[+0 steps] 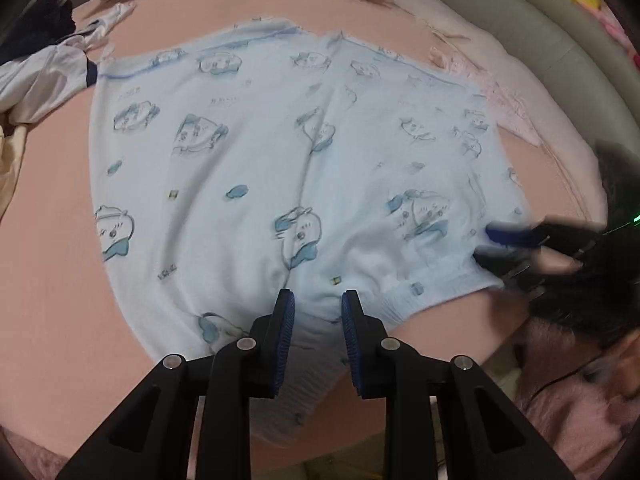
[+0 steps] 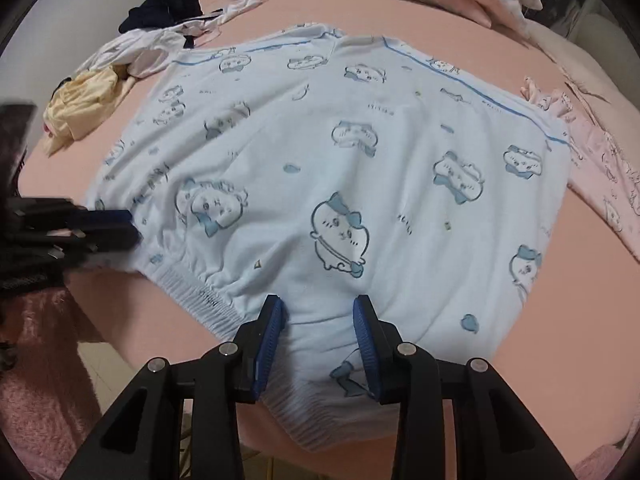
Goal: Fold clothes
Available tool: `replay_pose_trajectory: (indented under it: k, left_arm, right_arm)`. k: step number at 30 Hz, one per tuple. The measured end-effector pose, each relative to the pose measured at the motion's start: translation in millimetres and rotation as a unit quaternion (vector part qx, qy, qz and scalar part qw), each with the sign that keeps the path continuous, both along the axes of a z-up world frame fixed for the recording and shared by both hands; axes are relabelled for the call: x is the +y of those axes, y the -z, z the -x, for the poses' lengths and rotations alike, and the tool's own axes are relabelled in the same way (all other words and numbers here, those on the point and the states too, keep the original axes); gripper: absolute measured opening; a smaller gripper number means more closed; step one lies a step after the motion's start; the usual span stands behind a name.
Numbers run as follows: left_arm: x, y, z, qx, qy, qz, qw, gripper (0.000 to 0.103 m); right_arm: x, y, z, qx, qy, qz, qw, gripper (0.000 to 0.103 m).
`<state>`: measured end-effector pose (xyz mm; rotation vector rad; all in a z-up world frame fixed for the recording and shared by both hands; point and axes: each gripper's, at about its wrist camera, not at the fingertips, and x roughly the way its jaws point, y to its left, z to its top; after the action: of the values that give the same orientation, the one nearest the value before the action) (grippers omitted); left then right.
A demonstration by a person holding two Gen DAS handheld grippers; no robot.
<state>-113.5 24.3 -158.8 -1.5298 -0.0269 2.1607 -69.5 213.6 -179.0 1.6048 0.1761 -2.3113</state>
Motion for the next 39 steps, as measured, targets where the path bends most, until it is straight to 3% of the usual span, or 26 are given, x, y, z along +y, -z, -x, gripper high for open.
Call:
replay_pose_trajectory:
  k: [2,5,7,9,13,17,20,22,25,28,34,39]
  left_arm:
    - [-13,-12,5,0.008,-0.021,-0.027,0.9994,0.022]
    - [-28,-25,24,0.036,-0.037,-0.032,0.9981,0.022]
    - [-31,-23,42,0.041,-0.038,-0.013,0.9984,0.022]
    - [-29,-14,61,0.041,-0.033,0.016,0.9985,0.022]
    - [-46,1,78,0.032,-0.047,0.037,0.9977,0.022]
    - [-69,10,91,0.03,-0.07,0.065,0.995,0.025]
    - [-100,6,97,0.006,-0.093,-0.001,0.9956,0.024]
    - [-112,-4,105,0.026,-0.114,-0.027,0.9928,0.024]
    - [-130,-10,129,0.025,-0.154,-0.074,0.985,0.028]
    - [-138,-2,159,0.016,-0.177,-0.057,0.9824,0.029]
    - [-152,8,201,0.007,-0.201,-0.06,0.9778,0.031]
    - [-157,10,210,0.001,-0.202,-0.062,0.9773,0.031]
  right_arm:
    - [4,-18,2,0.013,0.009,0.0,1.0,0.037]
    - [0,-47,8,0.024,-0.025,0.054,0.998,0.037]
    - [-17,-51,26,0.026,-0.044,0.046,0.998,0.037]
    - [-41,-41,47,0.026,-0.054,0.015,0.998,0.037]
    - [-73,-14,92,-0.011,-0.075,0.024,0.997,0.037]
    - [-68,14,103,-0.031,-0.097,-0.005,0.995,0.037]
    - [-47,11,105,-0.041,-0.085,-0.038,0.995,0.043]
    - [-43,0,113,-0.028,-0.079,-0.042,0.996,0.044]
    - [-47,-23,144,0.015,-0.063,0.003,0.998,0.045]
    - [-51,-28,197,0.031,-0.009,0.029,0.999,0.045]
    - [-64,-2,259,-0.007,0.024,0.029,0.999,0.046]
    - [-67,8,297,-0.048,0.049,0.049,0.996,0.046]
